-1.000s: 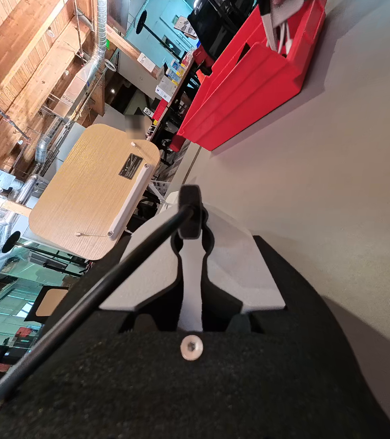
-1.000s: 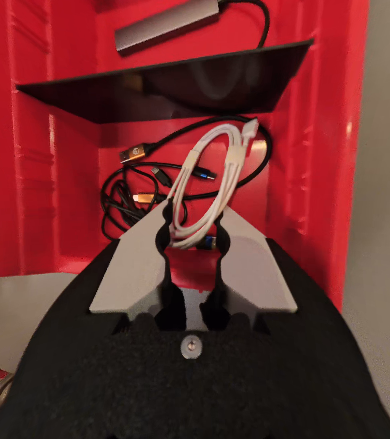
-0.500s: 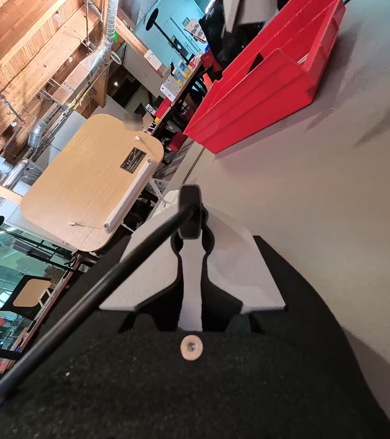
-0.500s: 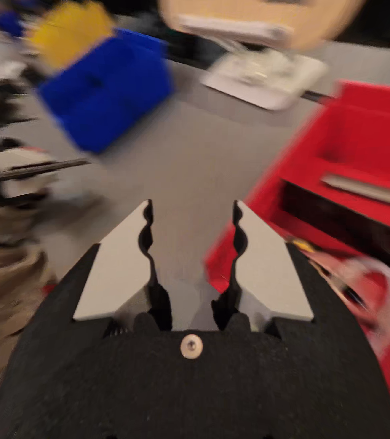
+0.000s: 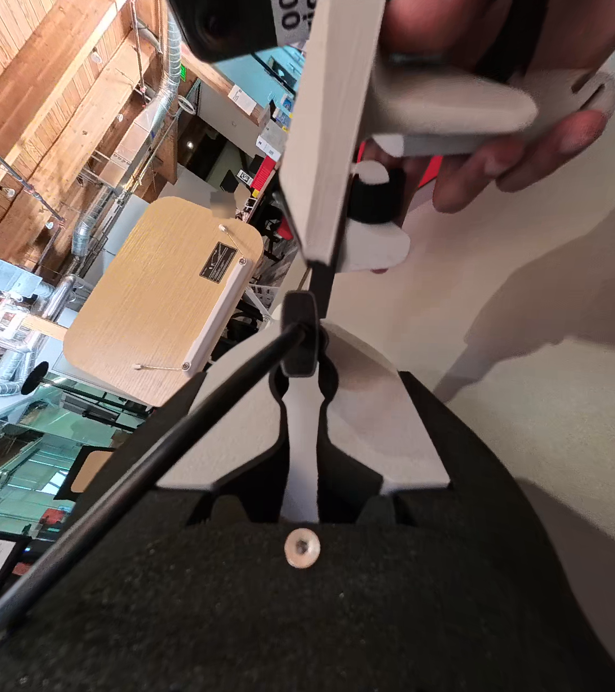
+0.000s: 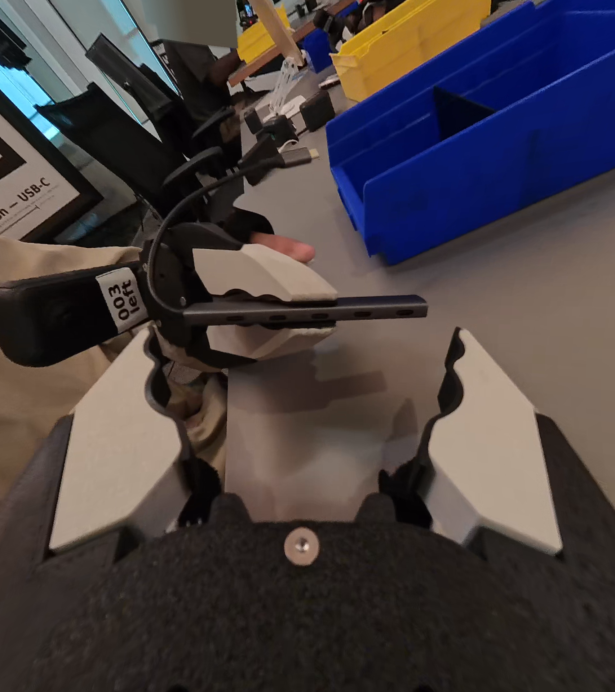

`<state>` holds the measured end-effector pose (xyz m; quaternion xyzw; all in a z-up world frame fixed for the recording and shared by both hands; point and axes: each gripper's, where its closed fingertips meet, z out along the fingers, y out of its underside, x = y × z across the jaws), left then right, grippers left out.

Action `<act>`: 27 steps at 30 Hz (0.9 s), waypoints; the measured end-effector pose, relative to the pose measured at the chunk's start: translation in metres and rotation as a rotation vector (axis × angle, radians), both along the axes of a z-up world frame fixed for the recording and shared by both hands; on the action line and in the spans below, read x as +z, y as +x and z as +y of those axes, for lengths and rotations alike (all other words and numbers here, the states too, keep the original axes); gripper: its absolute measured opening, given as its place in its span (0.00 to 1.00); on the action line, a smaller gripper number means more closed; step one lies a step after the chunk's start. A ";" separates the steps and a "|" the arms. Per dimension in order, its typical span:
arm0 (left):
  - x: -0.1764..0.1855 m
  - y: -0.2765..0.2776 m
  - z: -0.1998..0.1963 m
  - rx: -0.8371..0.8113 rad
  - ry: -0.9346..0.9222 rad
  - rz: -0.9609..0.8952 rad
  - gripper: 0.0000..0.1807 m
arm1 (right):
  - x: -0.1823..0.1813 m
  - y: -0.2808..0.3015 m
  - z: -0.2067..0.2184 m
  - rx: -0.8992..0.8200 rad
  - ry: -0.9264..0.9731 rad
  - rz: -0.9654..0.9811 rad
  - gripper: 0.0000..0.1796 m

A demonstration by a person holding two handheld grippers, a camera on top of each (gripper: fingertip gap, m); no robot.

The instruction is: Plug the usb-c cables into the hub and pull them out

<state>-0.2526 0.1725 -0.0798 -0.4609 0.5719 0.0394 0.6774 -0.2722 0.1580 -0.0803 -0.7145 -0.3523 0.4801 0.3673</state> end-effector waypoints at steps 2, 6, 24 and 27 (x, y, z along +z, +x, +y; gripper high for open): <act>0.000 0.002 -0.002 -0.006 0.008 0.005 0.06 | -0.004 -0.001 0.002 -0.010 0.011 -0.006 0.81; -0.002 0.007 -0.004 -0.015 0.014 0.017 0.06 | -0.008 -0.004 0.002 -0.010 0.023 -0.003 0.79; 0.000 0.009 -0.007 -0.024 0.034 0.016 0.06 | -0.002 -0.006 -0.005 0.027 0.096 0.037 0.73; 0.001 0.010 -0.007 -0.020 0.014 -0.005 0.06 | -0.002 -0.006 -0.005 0.031 0.075 0.041 0.73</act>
